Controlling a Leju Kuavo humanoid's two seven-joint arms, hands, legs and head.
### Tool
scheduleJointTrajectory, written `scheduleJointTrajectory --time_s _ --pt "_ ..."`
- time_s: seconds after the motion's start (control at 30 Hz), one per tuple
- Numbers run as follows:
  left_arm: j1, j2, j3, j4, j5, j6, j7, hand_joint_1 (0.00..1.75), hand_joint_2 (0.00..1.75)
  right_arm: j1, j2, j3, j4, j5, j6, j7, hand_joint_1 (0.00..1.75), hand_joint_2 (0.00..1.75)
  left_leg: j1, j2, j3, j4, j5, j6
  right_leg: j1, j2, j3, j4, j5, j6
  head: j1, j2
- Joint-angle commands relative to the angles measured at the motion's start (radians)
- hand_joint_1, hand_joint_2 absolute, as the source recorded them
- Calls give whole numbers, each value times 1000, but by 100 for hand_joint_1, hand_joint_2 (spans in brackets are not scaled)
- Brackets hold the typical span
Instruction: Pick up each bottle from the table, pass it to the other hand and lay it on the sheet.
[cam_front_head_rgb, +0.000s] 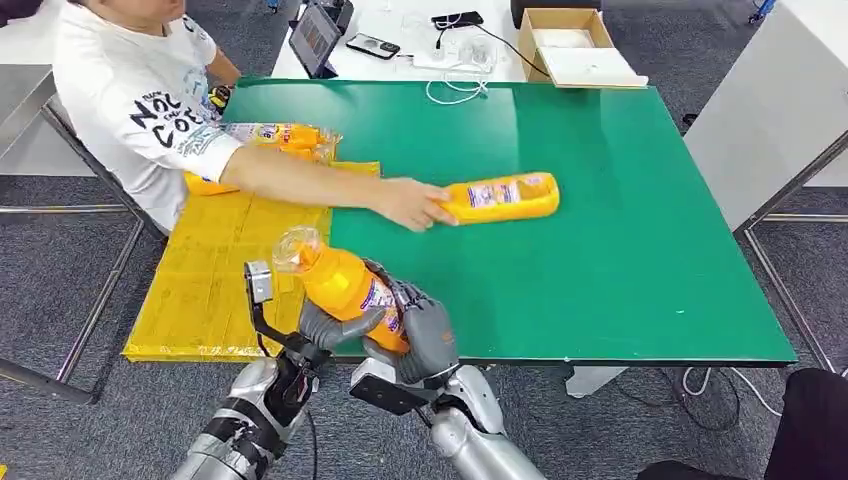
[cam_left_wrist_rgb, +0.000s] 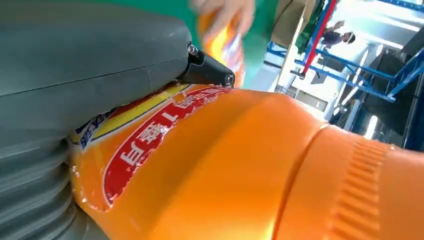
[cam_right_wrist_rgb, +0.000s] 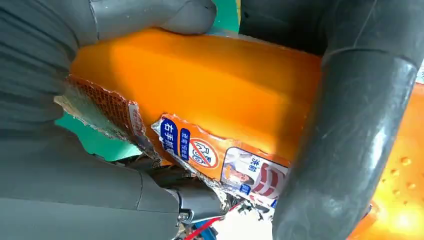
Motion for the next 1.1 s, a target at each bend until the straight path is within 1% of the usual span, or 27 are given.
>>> scheduleJointTrajectory --time_s 0.03,0.07,0.17,0.2,0.23,0.3,0.33,0.37,0.4,0.43,0.47,0.5,0.53,0.57,0.6,0.63,0.67,0.7,0.73,0.77,0.87,0.97,1.0,1.03,1.07,1.1 --pt "-34 -25 -33 -5 -9 14 13 175 175 -10 -8 58 87 15 7 11 175 175 1 -1 4 0 -2 1 1 -3 6 -1 -2 -2 0 0" --pt "-34 -25 -33 -5 -9 14 13 175 175 -10 -8 58 87 15 7 11 175 175 0 -1 2 0 -1 1 1 -2 3 -1 -1 -2 0 0" --pt "-36 -27 -27 -5 -14 32 11 175 175 -10 -8 54 88 15 2 14 175 175 1 -1 5 0 -2 1 1 -3 6 -1 -2 -2 0 0" --pt "-36 -29 -21 -8 -19 45 11 175 175 -8 -8 48 84 12 -4 14 84 175 0 -1 2 0 -1 1 1 -2 3 -1 -1 -2 0 0" --pt "-36 -31 -16 -12 -26 60 9 175 175 -4 -7 40 76 9 -16 13 0 175 1 -1 4 0 -2 1 1 -3 6 -1 -2 -2 0 0" --pt "-37 -31 -11 -17 -35 77 6 175 175 -4 -4 34 68 3 -13 17 0 175 1 -2 4 0 -2 1 1 -3 5 -1 -2 -2 0 0" --pt "-35 -26 -12 -38 -107 160 -20 175 175 6 -7 25 34 -16 13 30 0 0 1 -1 6 1 -3 1 2 -3 7 0 -3 -3 0 0" --pt "-36 -25 -12 -45 -145 197 -33 175 175 11 -9 20 13 -24 17 32 0 0 1 -2 7 1 -3 1 1 -3 9 0 -4 -4 0 0" --pt "-37 -29 -3 -66 -216 277 -54 175 175 26 -19 14 -46 -45 43 36 0 0 1 -1 3 1 -2 1 1 -2 4 0 -2 -2 0 0" --pt "-37 -32 8 -79 -236 303 -62 175 175 36 -24 8 -85 -59 53 35 0 0 1 -1 4 1 -2 1 1 -2 5 0 -2 -3 0 0" --pt "-40 -46 47 -91 -239 357 -84 175 175 51 -30 0 -151 -98 65 -3 0 0 1 -1 4 1 -2 1 1 -2 6 0 -3 -3 0 0" --pt "-52 -44 65 -97 -243 375 -80 175 175 63 -42 5 -214 -101 76 12 0 0 1 -1 1 1 -1 0 1 -2 3 0 -1 -2 0 0" --pt "-68 -40 85 -100 -273 424 -87 175 175 71 -51 10 -266 -99 88 33 0 0 1 -2 2 2 -2 1 1 -4 4 1 -3 -3 0 0" --pt "-79 -38 100 -99 -286 446 -91 175 175 76 -57 13 -291 -97 94 41 0 0 1 -2 0 2 -1 0 1 -3 1 1 -1 -2 0 0" --pt "-88 -36 110 -99 -299 465 -96 175 175 78 -59 14 -301 -97 96 44 0 0 1 -2 2 2 -2 1 1 -3 3 1 -2 -3 0 0" --pt "-96 -36 122 -95 -313 480 -101 175 175 81 -60 14 -307 -99 99 46 0 0 1 -2 0 1 -1 0 1 -3 2 0 -1 -2 0 0" --pt "-98 -35 125 -95 -313 479 -101 175 175 81 -61 14 -306 -99 99 47 0 0 1 -2 2 1 -1 1 2 -4 4 0 -2 -2 0 0" --pt "-98 -35 125 -95 -313 479 -101 175 175 81 -61 14 -306 -99 99 47 0 0 0 -1 1 0 -1 0 1 -2 3 0 -1 -2 1 0" --pt "-97 -37 126 -94 -314 480 -101 175 175 81 -60 14 -299 -101 96 46 0 0 0 0 4 1 -2 1 1 -1 5 0 -2 -3 1 0" --pt "-97 -37 126 -94 -314 480 -101 175 175 81 -60 14 -299 -101 96 46 0 0 0 3 4 0 -2 0 1 2 4 0 -1 -3 -1 0" --pt "-94 -39 124 -94 -316 481 -102 175 175 81 -59 13 -297 -102 94 45 0 0 1 -3 2 0 0 0 1 -3 3 0 -1 -2 0 0" --pt "-92 -40 122 -93 -318 482 -103 175 175 81 -59 14 -294 -102 93 43 0 0 1 2 5 0 -2 1 1 1 6 -1 -2 -2 0 0" --pt "-92 -40 122 -93 -318 482 -103 175 175 81 -59 14 -294 -102 93 43 0 0 1 2 6 1 -3 1 1 0 7 -1 -2 -3 0 0" --pt "-92 -40 122 -93 -318 482 -103 175 175 81 -59 14 -294 -102 93 43 0 0 1 1 2 0 0 0 1 0 3 -1 0 -1 0 0" --pt "-92 -40 122 -93 -318 482 -103 175 175 81 -59 14 -294 -102 93 43 0 0 1 1 6 0 -2 1 1 -1 7 -1 -2 -3 0 0" --pt "-92 -40 122 -93 -318 482 -103 175 175 81 -59 14 -294 -102 93 43 0 0 1 0 3 0 -1 0 1 -1 4 0 -1 -2 0 0"
